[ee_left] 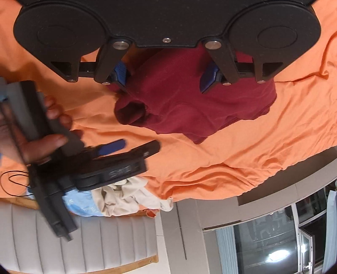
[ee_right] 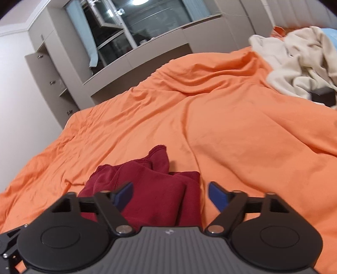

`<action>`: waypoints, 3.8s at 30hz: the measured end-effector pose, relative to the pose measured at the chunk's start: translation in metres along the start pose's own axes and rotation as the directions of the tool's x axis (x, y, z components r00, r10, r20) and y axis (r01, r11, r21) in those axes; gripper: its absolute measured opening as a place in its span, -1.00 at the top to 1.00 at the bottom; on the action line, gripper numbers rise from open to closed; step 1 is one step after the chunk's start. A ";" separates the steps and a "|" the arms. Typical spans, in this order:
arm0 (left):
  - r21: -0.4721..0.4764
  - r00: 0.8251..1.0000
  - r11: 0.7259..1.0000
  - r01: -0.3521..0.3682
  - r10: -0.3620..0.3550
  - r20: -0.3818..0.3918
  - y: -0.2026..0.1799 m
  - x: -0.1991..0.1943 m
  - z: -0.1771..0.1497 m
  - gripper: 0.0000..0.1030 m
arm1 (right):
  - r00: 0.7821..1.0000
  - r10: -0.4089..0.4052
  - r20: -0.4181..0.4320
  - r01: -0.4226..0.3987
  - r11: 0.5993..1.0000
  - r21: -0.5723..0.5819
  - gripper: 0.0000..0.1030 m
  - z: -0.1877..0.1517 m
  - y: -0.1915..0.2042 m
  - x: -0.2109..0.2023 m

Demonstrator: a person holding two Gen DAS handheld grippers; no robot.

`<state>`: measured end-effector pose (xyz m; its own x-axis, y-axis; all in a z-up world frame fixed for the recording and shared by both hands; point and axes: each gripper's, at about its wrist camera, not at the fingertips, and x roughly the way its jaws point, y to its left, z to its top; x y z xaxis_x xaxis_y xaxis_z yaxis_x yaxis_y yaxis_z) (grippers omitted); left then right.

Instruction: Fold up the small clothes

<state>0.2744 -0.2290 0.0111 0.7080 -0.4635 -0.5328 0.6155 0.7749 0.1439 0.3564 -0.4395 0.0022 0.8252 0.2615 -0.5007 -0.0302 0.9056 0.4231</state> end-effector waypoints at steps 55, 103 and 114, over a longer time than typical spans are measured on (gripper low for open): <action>-0.270 0.986 0.949 0.164 -0.161 0.030 0.010 0.014 0.001 -0.71 | 0.982 -0.182 0.057 0.185 0.980 -0.073 -0.54 -0.003 -0.006 -0.013; -0.602 0.971 0.769 -0.215 0.105 -0.214 0.137 0.000 -0.055 -0.99 | 0.991 -0.106 -0.076 0.104 0.994 -0.028 -1.00 -0.015 -0.011 -0.007; -0.566 0.975 0.795 -0.217 0.148 -0.166 0.140 -0.003 -0.037 -0.99 | 0.995 -0.098 0.024 0.099 0.993 -0.063 -1.00 -0.005 -0.007 0.013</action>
<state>0.3454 -0.1030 0.0020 0.7239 -0.2658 -0.6367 0.1397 0.9602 -0.2420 0.3645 -0.4408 -0.0110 0.8377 0.1633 -0.5212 0.0165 0.9462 0.3231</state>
